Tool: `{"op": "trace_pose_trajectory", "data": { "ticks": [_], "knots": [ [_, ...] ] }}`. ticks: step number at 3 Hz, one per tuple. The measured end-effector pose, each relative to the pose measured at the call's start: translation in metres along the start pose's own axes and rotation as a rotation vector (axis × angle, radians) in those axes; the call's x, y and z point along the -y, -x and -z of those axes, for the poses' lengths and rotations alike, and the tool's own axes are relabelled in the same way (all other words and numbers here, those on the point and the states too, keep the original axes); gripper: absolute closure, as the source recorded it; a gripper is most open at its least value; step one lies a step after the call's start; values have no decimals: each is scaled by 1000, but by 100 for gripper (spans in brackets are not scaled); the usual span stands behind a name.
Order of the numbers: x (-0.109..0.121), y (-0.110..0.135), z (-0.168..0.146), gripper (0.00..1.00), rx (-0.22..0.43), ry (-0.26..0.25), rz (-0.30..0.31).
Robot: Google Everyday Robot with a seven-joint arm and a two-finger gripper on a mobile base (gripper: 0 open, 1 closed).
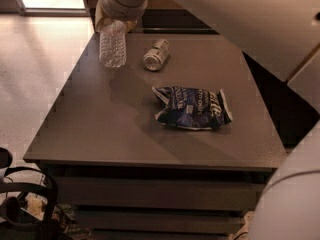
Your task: Place water bottle upright
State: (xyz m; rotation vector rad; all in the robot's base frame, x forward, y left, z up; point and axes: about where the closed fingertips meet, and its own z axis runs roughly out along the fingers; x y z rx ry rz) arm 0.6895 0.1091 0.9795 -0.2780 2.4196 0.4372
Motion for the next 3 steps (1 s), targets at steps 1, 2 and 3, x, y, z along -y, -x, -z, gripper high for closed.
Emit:
{"op": "trace_pose_trajectory", "data": {
  "ticks": [1, 2, 3],
  "knots": [
    [-1, 12, 11, 100, 75, 26, 122],
    [-6, 18, 18, 100, 138, 71, 256],
    [-11, 21, 21, 100, 188, 130, 368]
  ]
}}
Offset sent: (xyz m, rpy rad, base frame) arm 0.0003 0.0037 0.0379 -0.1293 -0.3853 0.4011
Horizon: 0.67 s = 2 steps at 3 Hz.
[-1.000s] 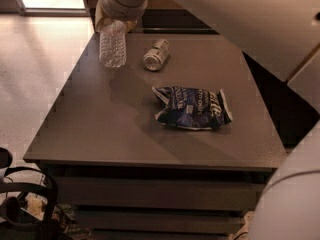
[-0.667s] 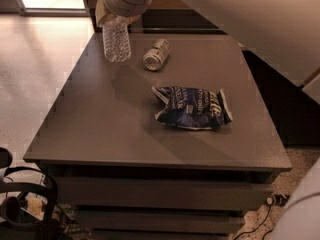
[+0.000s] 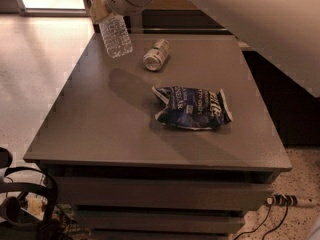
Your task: Place water bottle upright
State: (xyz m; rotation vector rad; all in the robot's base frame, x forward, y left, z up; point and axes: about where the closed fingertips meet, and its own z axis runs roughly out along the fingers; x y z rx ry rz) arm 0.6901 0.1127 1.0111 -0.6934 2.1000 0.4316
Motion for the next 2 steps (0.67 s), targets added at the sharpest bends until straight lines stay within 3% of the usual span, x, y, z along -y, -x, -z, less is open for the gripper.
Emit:
{"op": "trace_pose_trajectory", "data": {
  "ticks": [1, 2],
  "knots": [
    [-3, 3, 3, 100, 52, 68, 82],
    [-5, 2, 5, 100, 54, 69, 173]
  ]
}}
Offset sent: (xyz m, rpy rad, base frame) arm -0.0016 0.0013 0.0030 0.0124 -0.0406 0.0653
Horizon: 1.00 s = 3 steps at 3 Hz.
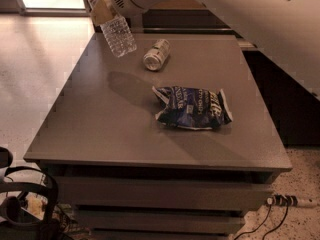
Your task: Place water bottle upright
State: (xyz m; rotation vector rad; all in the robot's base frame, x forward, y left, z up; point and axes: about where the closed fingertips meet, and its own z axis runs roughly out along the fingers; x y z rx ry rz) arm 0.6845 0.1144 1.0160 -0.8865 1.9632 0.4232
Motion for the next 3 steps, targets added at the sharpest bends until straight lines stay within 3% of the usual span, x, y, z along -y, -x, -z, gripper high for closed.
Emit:
{"op": "trace_pose_trajectory", "data": {
  "ticks": [2, 3],
  "knots": [
    [-1, 5, -4, 100, 31, 16, 13],
    [-6, 15, -16, 100, 120, 72, 88]
  ]
}}
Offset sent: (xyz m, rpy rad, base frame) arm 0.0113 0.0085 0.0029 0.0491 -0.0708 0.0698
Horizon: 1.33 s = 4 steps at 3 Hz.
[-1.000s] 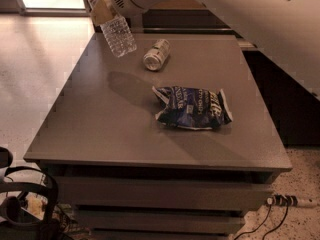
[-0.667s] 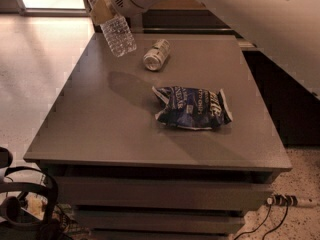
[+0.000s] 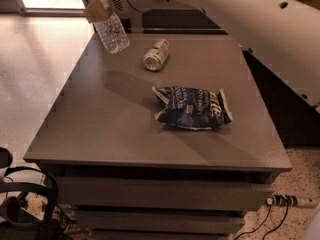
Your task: Place water bottle upright
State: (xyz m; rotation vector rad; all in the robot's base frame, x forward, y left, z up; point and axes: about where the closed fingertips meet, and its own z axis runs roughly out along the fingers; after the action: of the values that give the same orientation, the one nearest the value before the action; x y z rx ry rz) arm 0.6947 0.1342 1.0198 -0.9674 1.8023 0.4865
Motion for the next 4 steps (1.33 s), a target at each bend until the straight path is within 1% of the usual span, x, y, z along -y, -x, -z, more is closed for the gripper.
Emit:
{"op": "trace_pose_trajectory", "data": {
  "ticks": [2, 3, 4],
  "knots": [
    [-19, 7, -26, 100, 157, 121, 141],
    [-34, 3, -38, 100, 218, 190, 194],
    [-56, -12, -48, 100, 283, 283, 244]
  ]
}}
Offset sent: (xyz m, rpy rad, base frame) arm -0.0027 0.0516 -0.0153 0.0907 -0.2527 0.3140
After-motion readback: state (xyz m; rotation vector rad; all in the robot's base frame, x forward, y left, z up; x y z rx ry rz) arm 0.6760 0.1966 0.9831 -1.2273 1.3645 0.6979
